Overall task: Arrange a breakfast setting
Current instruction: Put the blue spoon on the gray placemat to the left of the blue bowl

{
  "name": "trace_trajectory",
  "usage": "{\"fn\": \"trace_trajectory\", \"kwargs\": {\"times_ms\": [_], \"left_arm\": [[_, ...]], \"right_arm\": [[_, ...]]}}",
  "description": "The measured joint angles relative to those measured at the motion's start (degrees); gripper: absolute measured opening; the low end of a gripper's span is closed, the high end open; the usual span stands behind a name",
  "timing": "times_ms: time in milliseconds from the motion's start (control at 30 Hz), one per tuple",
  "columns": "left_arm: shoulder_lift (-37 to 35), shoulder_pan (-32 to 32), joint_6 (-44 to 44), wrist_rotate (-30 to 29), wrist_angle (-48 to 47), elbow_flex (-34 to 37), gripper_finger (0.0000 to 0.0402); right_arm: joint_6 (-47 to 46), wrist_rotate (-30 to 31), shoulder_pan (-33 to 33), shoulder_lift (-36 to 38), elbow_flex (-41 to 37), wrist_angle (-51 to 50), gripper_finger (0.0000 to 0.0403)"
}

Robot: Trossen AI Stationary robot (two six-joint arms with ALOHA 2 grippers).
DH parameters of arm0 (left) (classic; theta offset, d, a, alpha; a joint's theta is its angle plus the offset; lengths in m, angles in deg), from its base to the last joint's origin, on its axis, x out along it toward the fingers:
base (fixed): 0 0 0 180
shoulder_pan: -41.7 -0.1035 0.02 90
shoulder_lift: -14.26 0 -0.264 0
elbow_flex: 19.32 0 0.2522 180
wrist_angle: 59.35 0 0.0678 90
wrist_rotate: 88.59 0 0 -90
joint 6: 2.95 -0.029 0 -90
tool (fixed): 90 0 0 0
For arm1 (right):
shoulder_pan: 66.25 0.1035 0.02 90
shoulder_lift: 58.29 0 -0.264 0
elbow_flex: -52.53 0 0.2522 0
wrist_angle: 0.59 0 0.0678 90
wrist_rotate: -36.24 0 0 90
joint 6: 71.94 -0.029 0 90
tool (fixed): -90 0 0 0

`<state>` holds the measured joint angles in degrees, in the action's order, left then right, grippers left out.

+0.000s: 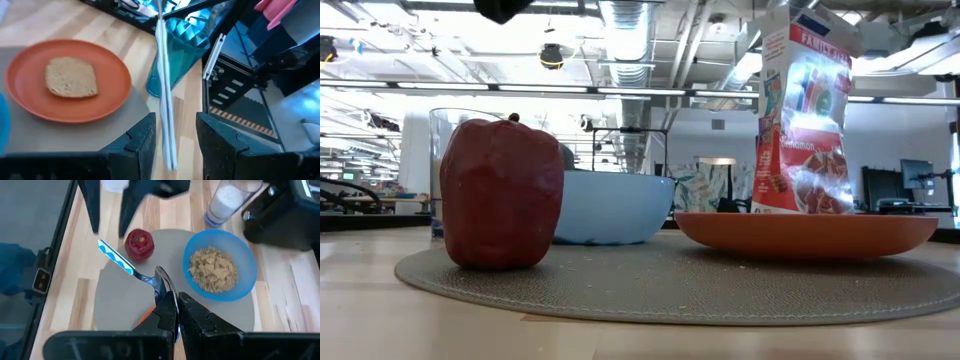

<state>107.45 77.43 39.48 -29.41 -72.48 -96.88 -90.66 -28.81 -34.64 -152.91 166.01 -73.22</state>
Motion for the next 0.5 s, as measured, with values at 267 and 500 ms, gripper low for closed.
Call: {"fn": "trace_trajectory", "kwargs": {"times_ms": [267, 500], "left_arm": [[1.49, -3.10, 0.93, 4.91, -0.03, 0.37, 0.0217], [1.49, -3.89, -0.78, 5.08, -0.03, 0.37, 0.0271]], "right_arm": [[2.31, -0.68, -1.61, -0.20, 0.01, 2.84, 0.0037], [2.29, -0.88, -1.77, -0.23, -0.01, 2.92, 0.0037]]}}
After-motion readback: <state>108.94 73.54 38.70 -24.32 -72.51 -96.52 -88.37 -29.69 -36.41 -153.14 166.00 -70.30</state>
